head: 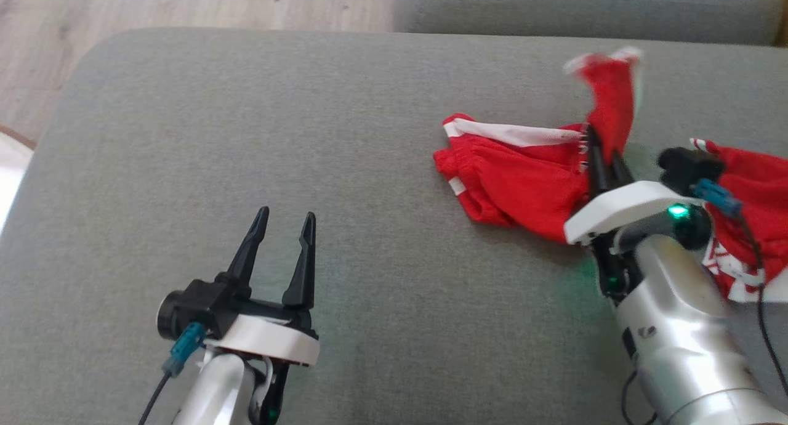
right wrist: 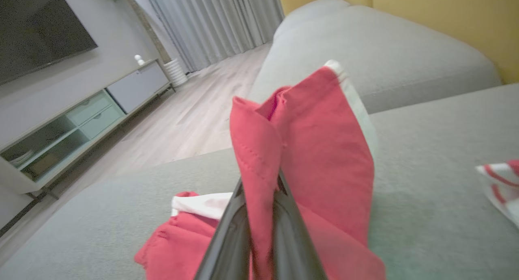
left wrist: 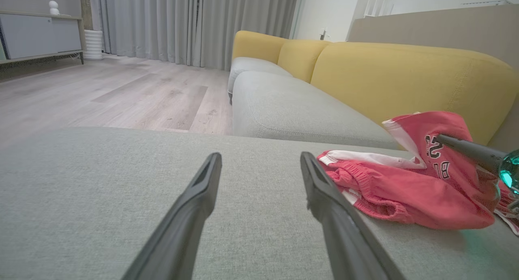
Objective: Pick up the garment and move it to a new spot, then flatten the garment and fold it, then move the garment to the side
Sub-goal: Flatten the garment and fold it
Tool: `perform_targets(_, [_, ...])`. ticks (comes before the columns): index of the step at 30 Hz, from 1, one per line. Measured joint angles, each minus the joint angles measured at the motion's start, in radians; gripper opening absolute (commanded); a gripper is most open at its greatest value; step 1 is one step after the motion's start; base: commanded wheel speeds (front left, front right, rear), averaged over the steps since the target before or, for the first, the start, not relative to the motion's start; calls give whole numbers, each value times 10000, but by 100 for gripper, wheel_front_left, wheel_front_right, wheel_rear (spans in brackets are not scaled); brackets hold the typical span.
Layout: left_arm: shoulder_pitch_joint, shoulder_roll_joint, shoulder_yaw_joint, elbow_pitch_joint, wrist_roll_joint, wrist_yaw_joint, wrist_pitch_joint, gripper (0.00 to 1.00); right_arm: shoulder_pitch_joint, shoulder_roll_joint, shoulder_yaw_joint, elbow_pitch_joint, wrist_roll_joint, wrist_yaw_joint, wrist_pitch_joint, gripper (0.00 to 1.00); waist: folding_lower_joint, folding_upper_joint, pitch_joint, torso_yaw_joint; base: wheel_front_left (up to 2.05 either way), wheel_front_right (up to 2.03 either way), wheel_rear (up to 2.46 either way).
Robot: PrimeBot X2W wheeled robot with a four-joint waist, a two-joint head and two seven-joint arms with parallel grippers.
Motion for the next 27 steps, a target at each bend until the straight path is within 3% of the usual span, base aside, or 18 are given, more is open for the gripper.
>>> perform_targets(6, [4, 2, -6, 19, -2, -2, 0, 100, 22, 0, 1592, -349, 713, 0, -42, 0, 0, 0, -122, 392, 0, 0, 0])
perform_targets(21, [60, 2, 19, 52, 0, -10, 0, 100, 22, -6, 3919, 322, 1164, 0, 104, 0, 1, 0, -90, 675, 0, 0, 0])
perform_targets(22, [60, 2, 21, 54, 0, -10, 0, 100, 23, -6, 4146, 378, 1225, 0, 213, 5, 0, 0, -89, 652, 0, 0, 0])
perform_targets(23, [60, 2, 21, 56, 0, -10, 0, 100, 29, -6, 4355, 410, 1283, 0, 244, 88, 0, 0, -91, 625, 0, 0, 0])
perform_targets(24, [62, 2, 21, 67, 0, -10, 0, 100, 31, -6, 4587, 433, 1342, 0, 326, 100, 1, 0, -99, 596, 0, 0, 0])
perform_targets(27, [65, 0, 31, 104, 0, -10, 0, 100, 142, -17, 5486, 314, 1639, 0, 683, 100, 1, 0, -153, 511, 0, 0, 0])
